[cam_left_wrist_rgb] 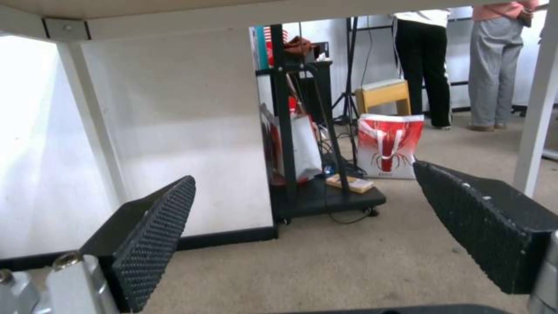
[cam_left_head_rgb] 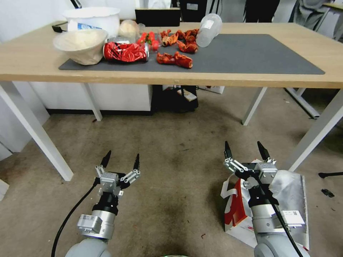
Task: Pick up the food delivery bag from the floor and place it on the table.
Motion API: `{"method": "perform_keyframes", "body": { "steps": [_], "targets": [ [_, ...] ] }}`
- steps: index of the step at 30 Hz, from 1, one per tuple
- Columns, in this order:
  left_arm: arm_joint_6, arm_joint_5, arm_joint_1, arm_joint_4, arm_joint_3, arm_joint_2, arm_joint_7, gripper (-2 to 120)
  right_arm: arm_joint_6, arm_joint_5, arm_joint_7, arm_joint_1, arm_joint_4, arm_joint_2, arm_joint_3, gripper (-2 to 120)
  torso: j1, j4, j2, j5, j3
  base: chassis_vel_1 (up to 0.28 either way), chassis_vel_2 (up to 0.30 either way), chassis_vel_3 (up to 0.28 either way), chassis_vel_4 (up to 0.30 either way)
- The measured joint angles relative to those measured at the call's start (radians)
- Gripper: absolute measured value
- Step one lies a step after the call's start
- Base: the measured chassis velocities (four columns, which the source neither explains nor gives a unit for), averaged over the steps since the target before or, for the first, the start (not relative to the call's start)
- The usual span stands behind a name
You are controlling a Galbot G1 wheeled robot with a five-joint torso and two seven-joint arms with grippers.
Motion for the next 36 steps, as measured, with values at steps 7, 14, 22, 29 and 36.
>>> {"method": "perform_keyframes", "body": {
  "steps": [7, 14, 22, 29, 36],
  "targets": [
    [0.0, 0.002, 0.001, -0.002, 0.004, 0.0, 0.003, 94, 0.0, 0.003, 0.0, 0.0, 0.004, 0.0, 0.001, 100, -0.002, 0.0, -0.022, 0.0001, -0.02, 0.0, 0.0, 0.0, 0.0],
    [-0.003, 0.002, 0.003, -0.002, 0.004, 0.0, 0.003, 93, 0.0, 0.003, 0.0, 0.0, 0.004, 0.0, 0.004, 100, -0.003, 0.0, -0.044, 0.0, -0.041, 0.0, 0.0, 0.0, 0.0],
    [-0.02, 0.003, 0.004, 0.014, 0.007, 0.0, -0.001, 93, 0.001, 0.014, 0.003, -0.009, -0.015, -0.009, 0.035, 100, -0.006, 0.0, -0.056, 0.0, -0.041, 0.0, 0.0, 0.0, 0.0],
    [-0.02, 0.002, 0.0, 0.017, 0.01, 0.001, -0.001, 93, 0.0, 0.015, 0.003, -0.004, -0.015, -0.003, 0.03, 100, -0.006, 0.0, -0.054, 0.0001, -0.041, 0.0, 0.0, 0.0, 0.0],
    [-0.078, -0.024, -0.012, 0.044, 0.007, 0.004, 0.01, 95, 0.001, 0.015, 0.003, 0.0, -0.042, -0.007, 0.051, 100, -0.006, 0.0, -0.051, 0.0, -0.041, 0.0, 0.0, 0.0, 0.0]
  ]
}}
